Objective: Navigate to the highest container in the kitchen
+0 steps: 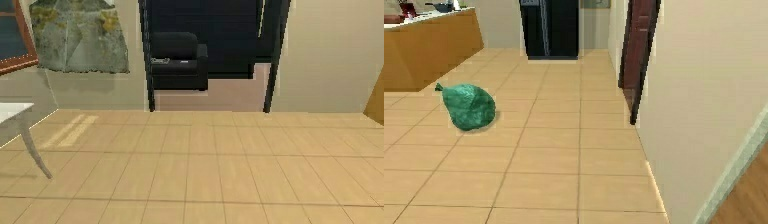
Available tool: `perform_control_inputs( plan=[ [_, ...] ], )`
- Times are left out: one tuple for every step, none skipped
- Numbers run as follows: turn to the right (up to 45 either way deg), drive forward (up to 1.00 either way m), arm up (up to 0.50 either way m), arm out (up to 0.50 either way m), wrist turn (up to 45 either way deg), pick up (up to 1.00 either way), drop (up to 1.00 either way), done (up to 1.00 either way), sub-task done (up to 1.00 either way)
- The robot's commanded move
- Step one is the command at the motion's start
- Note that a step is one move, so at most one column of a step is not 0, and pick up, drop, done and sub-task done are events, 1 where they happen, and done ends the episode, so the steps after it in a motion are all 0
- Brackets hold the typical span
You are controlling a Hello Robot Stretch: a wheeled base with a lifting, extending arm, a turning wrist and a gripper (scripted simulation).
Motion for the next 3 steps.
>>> perform_control_inputs(
  plan=[
    [-45.0, 0.00, 0.00, 0.00, 0.0, 0.00, 0.00, 0.00, 0.00],
    [-42.0, 0.00, 0.00, 0.00, 0.0, 0.00, 0.00, 0.00, 0.00],
    [0.0, 0.05, 0.00, 0.00, 0.0, 0.00, 0.00, 0.00, 0.00]
  ],
)
